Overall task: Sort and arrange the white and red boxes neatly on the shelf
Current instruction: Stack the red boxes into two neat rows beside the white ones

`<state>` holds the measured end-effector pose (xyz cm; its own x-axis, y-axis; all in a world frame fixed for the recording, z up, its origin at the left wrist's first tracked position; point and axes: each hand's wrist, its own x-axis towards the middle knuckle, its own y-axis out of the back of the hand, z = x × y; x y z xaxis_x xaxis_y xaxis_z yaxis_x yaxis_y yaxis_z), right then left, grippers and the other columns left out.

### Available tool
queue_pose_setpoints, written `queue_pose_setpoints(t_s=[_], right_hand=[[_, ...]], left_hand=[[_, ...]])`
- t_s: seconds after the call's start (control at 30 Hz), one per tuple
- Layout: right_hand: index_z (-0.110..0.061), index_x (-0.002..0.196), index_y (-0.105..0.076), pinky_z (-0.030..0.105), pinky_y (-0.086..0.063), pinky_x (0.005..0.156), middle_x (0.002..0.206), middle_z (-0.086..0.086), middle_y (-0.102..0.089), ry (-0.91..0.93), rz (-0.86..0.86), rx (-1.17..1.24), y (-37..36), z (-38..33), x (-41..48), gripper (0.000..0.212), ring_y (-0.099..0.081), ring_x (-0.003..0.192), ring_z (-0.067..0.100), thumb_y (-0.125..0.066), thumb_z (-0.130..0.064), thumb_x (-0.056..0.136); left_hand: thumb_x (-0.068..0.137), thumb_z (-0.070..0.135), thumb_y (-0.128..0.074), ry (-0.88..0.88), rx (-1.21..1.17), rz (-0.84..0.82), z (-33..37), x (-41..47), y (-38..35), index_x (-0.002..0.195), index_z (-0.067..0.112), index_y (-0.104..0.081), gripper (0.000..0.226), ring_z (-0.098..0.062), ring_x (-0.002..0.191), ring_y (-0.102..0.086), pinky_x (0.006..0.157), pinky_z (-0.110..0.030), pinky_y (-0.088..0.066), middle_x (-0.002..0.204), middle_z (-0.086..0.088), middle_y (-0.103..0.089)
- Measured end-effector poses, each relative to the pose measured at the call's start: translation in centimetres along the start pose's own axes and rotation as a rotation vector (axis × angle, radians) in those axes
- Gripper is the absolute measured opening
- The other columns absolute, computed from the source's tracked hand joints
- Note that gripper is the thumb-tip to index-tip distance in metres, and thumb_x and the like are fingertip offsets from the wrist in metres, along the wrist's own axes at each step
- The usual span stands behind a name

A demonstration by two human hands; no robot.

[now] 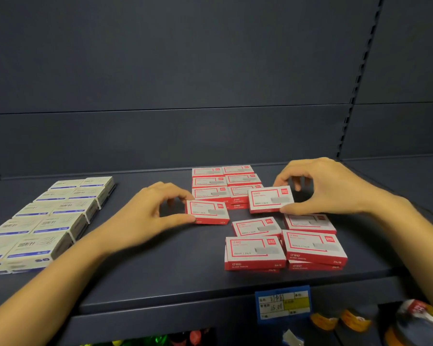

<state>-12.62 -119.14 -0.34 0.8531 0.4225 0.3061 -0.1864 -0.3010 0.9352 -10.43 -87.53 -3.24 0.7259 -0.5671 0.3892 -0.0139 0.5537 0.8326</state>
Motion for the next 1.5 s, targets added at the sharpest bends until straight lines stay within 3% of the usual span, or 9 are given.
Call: queue_pose_setpoints(t_s=[0.17,0.37,0.77,1.0,1.17,1.37,1.5], right_hand=[[-0.040,0.104,-0.057,0.019,-0.046,0.069,0.093,-0.023,-0.058,0.030,-0.011,-0.062,-1.4,-0.3,1.3,0.043,-0.055,0.082,0.000,-0.068,-0.057,0.067],[-0.045,0.107,-0.057,0.017,-0.047,0.077,0.105,-0.026,-0.057,0.036,-0.141,0.033,-1.8,-0.4,1.8,0.038,-0.058,0.092,-0.001,-0.066,-0.053,0.071],[-0.039,0.087,-0.066,0.016,-0.055,0.074,0.094,-0.022,-0.065,-0.013,-0.174,0.269,-2.3,-0.2,1.8,0.016,-0.065,0.084,-0.004,-0.073,-0.031,0.074],[-0.031,0.093,-0.071,0.017,-0.052,0.076,0.095,-0.017,-0.067,-0.029,-0.116,0.251,-0.8,0.2,0.2,0.018,-0.062,0.089,-0.001,-0.071,-0.030,0.075],[-0.031,0.093,-0.072,0.017,-0.051,0.076,0.094,-0.016,-0.068,-0.074,-0.104,0.254,0.5,1.1,-2.1,0.026,-0.062,0.090,0.001,-0.070,-0.038,0.069],[-0.034,0.096,-0.070,0.020,-0.050,0.080,0.098,-0.018,-0.067,-0.124,-0.131,0.265,1.1,1.8,-3.8,0.034,-0.061,0.095,0.000,-0.068,-0.045,0.064],[-0.034,0.099,-0.069,0.021,-0.051,0.081,0.100,-0.019,-0.066,-0.149,-0.157,0.271,1.0,2.1,-4.2,0.037,-0.060,0.098,0.001,-0.069,-0.046,0.064]], left_hand=[[0.071,0.046,-0.064,0.013,-0.016,0.004,-0.2,0.0,-0.4,0.106,0.030,-0.064,0.038,0.002,0.087,-0.048,0.071,-0.004,-0.034,0.094,0.023,-0.060],[0.071,0.037,-0.073,0.031,-0.026,0.033,-0.4,0.1,-0.8,0.103,0.027,-0.066,0.035,-0.001,0.086,-0.049,0.068,-0.004,-0.036,0.084,0.027,-0.057],[0.065,0.040,-0.076,0.073,-0.029,0.027,-0.8,0.2,-1.3,0.092,0.029,-0.069,0.029,0.002,0.083,-0.051,0.068,-0.004,-0.037,0.072,0.041,-0.057],[0.065,0.043,-0.074,0.013,-0.098,0.098,0.1,0.4,-1.1,0.090,0.023,-0.071,0.033,-0.006,0.080,-0.055,0.069,-0.010,-0.039,0.086,0.014,-0.063],[0.067,0.046,-0.068,-0.062,-0.216,-0.075,2.1,1.1,-1.8,0.096,0.023,-0.071,0.037,0.004,0.098,-0.055,0.084,-0.005,-0.040,0.097,0.019,-0.065],[0.071,0.034,-0.073,-0.065,-0.211,-0.223,2.4,2.2,-2.2,0.101,0.025,-0.069,0.032,0.008,0.099,-0.054,0.084,-0.003,-0.041,0.099,0.024,-0.060],[0.072,0.032,-0.073,-0.047,-0.220,-0.265,2.6,2.5,-2.4,0.101,0.023,-0.069,0.031,0.001,0.098,-0.056,0.087,-0.015,-0.046,0.101,0.016,-0.062]])
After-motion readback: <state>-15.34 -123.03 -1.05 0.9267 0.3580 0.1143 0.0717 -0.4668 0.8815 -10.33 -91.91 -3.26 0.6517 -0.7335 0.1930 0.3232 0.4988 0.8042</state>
